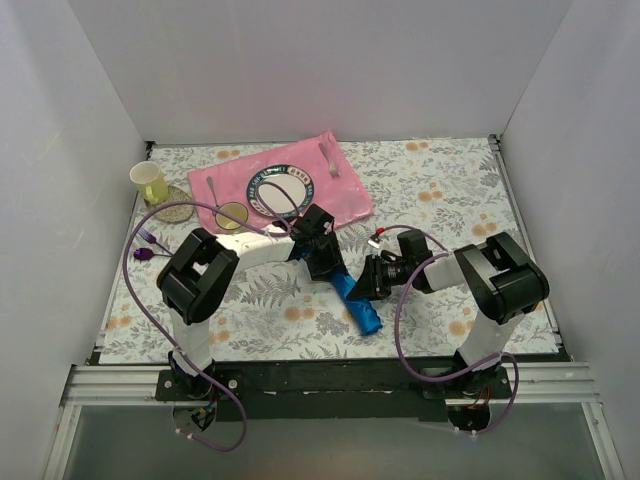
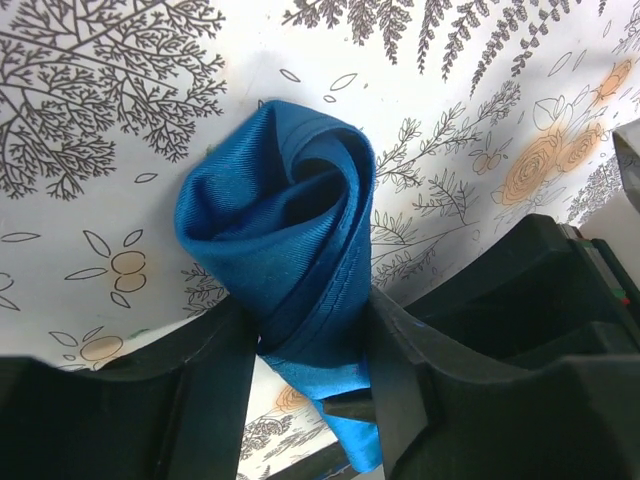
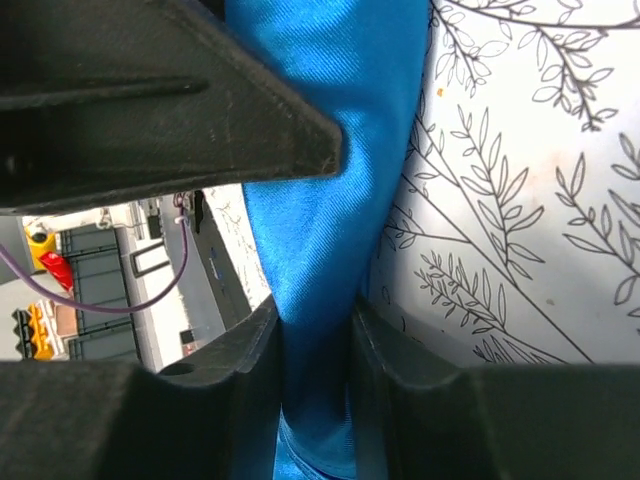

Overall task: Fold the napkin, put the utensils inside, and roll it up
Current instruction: Roll the napkin with the utensil

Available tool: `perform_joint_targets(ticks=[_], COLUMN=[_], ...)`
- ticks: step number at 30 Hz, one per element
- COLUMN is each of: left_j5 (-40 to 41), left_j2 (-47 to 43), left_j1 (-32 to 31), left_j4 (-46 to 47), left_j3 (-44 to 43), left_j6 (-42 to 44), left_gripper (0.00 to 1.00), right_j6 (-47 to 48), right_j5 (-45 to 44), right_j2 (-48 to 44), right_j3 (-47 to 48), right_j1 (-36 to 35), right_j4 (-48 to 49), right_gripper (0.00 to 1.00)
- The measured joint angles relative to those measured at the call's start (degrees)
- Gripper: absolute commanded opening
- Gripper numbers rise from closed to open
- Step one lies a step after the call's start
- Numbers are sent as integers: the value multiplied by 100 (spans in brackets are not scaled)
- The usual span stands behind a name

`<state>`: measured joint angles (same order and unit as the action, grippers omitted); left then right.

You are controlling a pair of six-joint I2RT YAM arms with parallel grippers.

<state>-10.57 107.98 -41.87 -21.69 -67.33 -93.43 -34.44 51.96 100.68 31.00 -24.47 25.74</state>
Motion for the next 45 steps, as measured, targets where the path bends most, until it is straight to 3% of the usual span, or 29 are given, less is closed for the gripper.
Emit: perform_joint_targets(ticks=[3, 6, 12, 19, 22, 30, 37, 45], left_j5=[-17, -20, -37, -44, -59, -216, -264, -297], left_j2=[46, 48, 48, 48, 48, 48, 48, 48], left_j1=[0, -2, 0, 0, 0, 55, 57, 66], left_j4=[28, 57, 105, 122, 125, 219, 267, 308], left_j3=[-15, -11, 9, 13, 15, 74, 96, 118], left_j6=[31, 35, 61, 68, 66, 44, 11, 0], left_gripper=[37, 38, 38, 38, 38, 38, 38, 40], right_j6=[133, 579, 1690, 2076, 2061, 1928, 1840, 1812], right_j5=[4, -313, -1943, -4435, -5425, -7095, -7737, -7726], right_j2=[-72, -428, -1429, -1965, -1869, -1224, -953, -826], right_j3=[37, 258, 1086, 2096, 2330, 2400, 2382, 2013], right_j1=[4, -15, -197, -1834, -2531, -3383, -3652, -3620], right_j4=[-197, -1023, -3110, -4350, -4605, -4739, -4623, -4385], right_gripper=[49, 57, 66, 69, 70, 70, 63, 57])
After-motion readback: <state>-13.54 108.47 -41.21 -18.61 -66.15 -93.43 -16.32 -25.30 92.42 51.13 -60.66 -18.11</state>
